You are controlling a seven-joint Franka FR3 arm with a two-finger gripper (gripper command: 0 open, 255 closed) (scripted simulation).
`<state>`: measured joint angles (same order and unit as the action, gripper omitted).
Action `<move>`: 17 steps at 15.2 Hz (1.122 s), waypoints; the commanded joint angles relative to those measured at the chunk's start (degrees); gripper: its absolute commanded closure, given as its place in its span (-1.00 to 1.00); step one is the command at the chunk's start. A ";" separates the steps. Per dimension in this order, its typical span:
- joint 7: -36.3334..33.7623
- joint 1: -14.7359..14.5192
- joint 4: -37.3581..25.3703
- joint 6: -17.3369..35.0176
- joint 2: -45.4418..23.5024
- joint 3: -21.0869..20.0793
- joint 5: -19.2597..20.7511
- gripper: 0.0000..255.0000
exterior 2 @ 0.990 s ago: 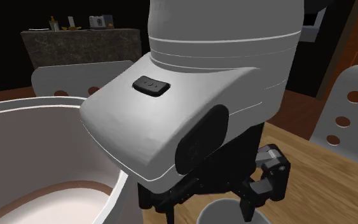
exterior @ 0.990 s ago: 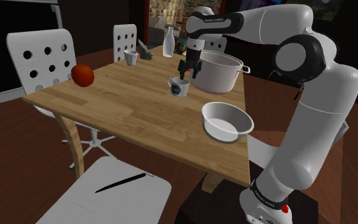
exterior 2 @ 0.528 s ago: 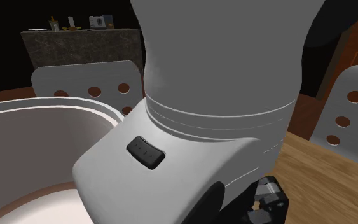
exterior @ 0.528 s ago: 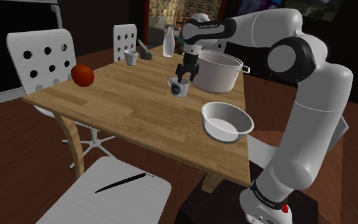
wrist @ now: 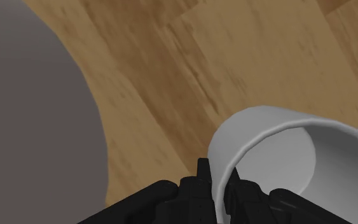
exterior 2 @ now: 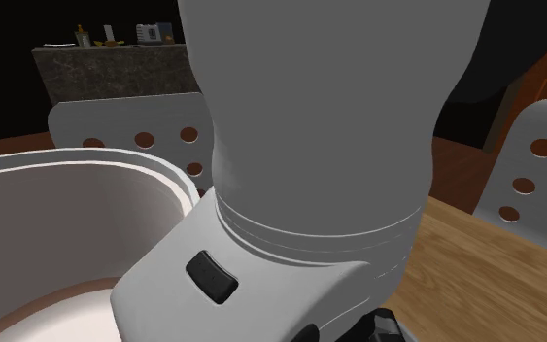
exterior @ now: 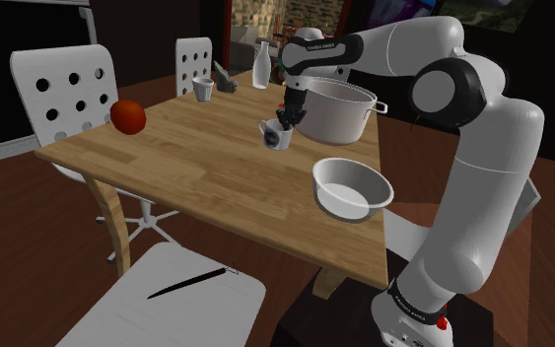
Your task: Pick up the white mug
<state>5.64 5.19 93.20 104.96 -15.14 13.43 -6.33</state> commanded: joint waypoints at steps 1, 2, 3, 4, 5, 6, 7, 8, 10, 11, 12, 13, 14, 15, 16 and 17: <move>-0.02 0.00 0.01 0.00 -0.04 0.00 0.00 1.00; -0.01 0.00 -0.01 -0.02 -0.05 0.00 0.00 1.00; -0.01 0.01 0.00 -0.01 -0.05 0.01 0.00 1.00; -0.01 0.00 0.00 0.00 -0.05 0.00 0.00 1.00; 0.28 0.16 0.51 0.24 0.21 0.12 0.04 1.00; 0.22 0.17 -0.12 -0.49 0.32 0.14 0.08 1.00; 0.16 0.18 -0.76 -1.22 0.42 0.15 0.12 1.00; 0.11 0.20 -1.44 -1.97 0.49 0.17 0.15 1.00; 0.02 0.23 -2.81 -3.46 0.61 0.20 0.21 1.00; -0.03 0.25 -3.53 -4.21 0.64 0.21 0.24 1.00; -0.08 0.28 -4.27 -4.97 0.67 0.22 0.26 1.00; -0.12 0.30 -5.02 -5.73 0.68 0.24 0.27 1.00; -0.16 0.33 -5.80 -6.50 0.68 0.25 0.28 1.00; -0.20 0.36 -6.59 -7.28 0.66 0.26 0.29 1.00; -0.24 0.40 -7.41 -8.06 0.63 0.27 0.29 1.00; -0.27 0.44 -8.24 -8.85 0.58 0.28 0.29 1.00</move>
<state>5.45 5.56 85.87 96.80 -14.49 13.65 -6.08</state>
